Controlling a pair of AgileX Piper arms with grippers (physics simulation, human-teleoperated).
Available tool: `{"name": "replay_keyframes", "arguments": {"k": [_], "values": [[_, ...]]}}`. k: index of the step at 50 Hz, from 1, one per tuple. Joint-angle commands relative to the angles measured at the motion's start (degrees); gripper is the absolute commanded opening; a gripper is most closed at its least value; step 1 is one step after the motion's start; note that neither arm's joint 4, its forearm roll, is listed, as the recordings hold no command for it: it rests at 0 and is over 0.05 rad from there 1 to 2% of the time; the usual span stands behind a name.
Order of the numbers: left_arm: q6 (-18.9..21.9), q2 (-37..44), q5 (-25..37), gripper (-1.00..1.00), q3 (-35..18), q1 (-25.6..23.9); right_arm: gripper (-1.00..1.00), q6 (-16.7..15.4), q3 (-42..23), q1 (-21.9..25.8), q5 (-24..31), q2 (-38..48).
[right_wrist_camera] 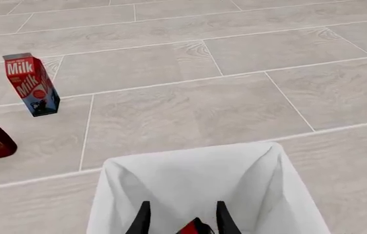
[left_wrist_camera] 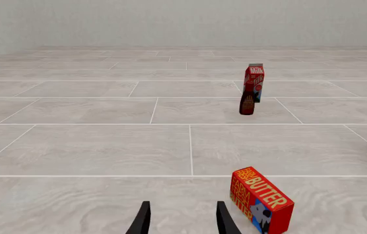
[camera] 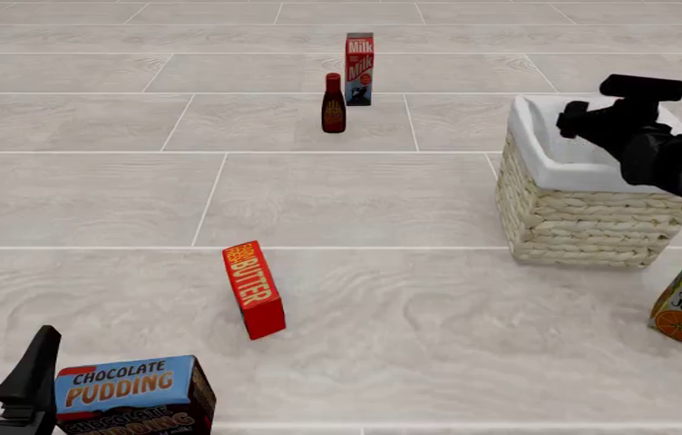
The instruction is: Pick the tomato sauce and place it in the basket.
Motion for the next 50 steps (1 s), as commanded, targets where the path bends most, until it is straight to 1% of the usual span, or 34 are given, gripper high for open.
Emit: {"name": "replay_keyframes", "arguments": {"k": [1, 7, 31, 38, 43, 50], "values": [[0.0, 0.0, 0.0, 1.0, 0.0, 0.0, 1.0, 0.14, 0.05, 0.08, -0.01, -0.22], [0.0, 0.0, 0.0, 1.0, 0.0, 0.0, 1.0, 0.59, 0.06, 0.43, 0.09, -0.63], [0.0, 0.0, 0.0, 1.0, 0.0, 0.0, 1.0, -0.07, -0.16, 1.35, 0.76, -1.54], [0.0, 0.0, 0.0, 1.0, 0.0, 0.0, 1.0, -0.21, 0.95, 2.11, 0.23, -2.41], [0.0, 0.0, 0.0, 1.0, 0.0, 0.0, 1.0, -0.21, 1.62, 3.52, 0.4, -3.87], [0.0, 0.0, 0.0, 1.0, 0.0, 0.0, 1.0, -0.35, 1.55, 3.86, 0.24, -3.86]]}}
